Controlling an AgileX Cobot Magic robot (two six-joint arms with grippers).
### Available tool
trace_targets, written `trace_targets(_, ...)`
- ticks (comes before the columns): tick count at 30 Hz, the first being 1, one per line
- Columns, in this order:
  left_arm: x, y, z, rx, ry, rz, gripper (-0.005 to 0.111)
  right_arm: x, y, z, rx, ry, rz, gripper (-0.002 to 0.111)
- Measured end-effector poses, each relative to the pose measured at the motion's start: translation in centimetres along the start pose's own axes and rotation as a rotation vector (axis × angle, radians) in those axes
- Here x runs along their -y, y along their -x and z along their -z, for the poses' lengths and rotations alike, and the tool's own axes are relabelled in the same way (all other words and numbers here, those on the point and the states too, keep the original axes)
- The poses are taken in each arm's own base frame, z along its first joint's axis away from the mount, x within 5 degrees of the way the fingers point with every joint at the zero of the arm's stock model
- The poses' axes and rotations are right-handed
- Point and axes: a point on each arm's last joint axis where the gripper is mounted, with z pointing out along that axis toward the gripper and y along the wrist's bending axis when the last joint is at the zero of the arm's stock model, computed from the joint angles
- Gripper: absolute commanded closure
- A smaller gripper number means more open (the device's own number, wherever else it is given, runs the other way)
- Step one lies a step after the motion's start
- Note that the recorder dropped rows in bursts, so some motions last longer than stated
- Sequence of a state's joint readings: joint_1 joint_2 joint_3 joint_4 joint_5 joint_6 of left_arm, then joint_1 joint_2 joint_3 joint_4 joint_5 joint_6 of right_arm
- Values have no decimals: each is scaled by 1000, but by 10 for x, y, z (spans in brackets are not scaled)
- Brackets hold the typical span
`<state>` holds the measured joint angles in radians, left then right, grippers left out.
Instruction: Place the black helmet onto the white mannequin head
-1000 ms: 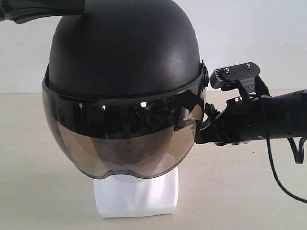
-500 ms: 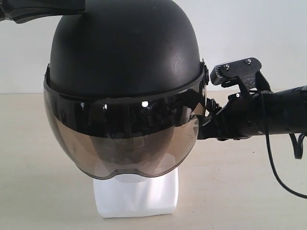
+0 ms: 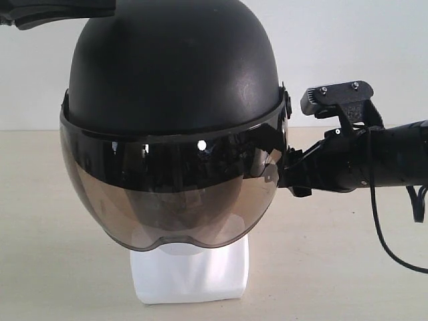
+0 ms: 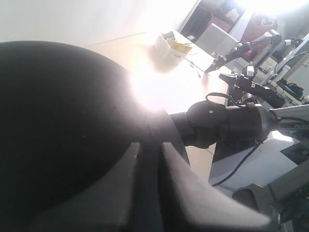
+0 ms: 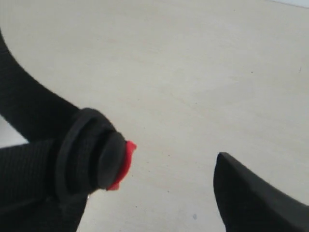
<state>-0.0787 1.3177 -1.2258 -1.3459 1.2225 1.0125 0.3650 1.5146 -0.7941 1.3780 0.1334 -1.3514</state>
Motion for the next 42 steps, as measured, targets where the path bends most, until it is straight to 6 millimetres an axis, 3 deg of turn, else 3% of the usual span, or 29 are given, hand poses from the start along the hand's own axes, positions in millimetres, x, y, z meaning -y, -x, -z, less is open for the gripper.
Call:
trace_targets(2, 2, 1, 1, 6, 5, -8, 61, 0, 0, 0, 0, 0, -4, 39)
trace_targets(5, 7, 3, 4, 26, 23, -25, 49, 0, -6, 0, -18, -3, -8, 39)
trace_targets(11, 18, 6, 10, 49, 50, -53, 48, 2, -21, 8, -40, -29, -28, 39)
trace_targets(15, 21, 10, 27, 96, 120, -57, 48, 2, -26, 21, -21, -38, -36, 39)
trace_targets(25, 41, 15, 63, 193, 251, -68, 48, -1, -31, 79, 136, -86, -62, 40)
trace_targets(26, 43, 15, 65, 191, 258, -69, 49, 0, -33, 85, 151, -104, -64, 40)
trace_targets(28, 50, 13, 67, 182, 272, -69, 55, 3, -40, 93, 172, -135, -75, 52)
trace_targets(30, 59, 11, 68, 175, 269, -67, 68, 4, -47, 103, 199, -156, -131, 74)
trace_targets(32, 67, 10, 71, 182, 267, -67, 87, 4, -52, 112, 229, -161, -176, 105)
trace_targets(34, 77, 9, 73, 192, 262, -66, 102, 3, -54, 123, 277, -162, -194, 106)
trace_targets(38, 96, 4, 77, 210, 265, -64, 102, 4, -54, 147, 388, -190, -213, 107)
trace_targets(42, 119, -14, 80, 223, 268, -96, 102, 2, -53, 173, 507, -187, -215, 107)
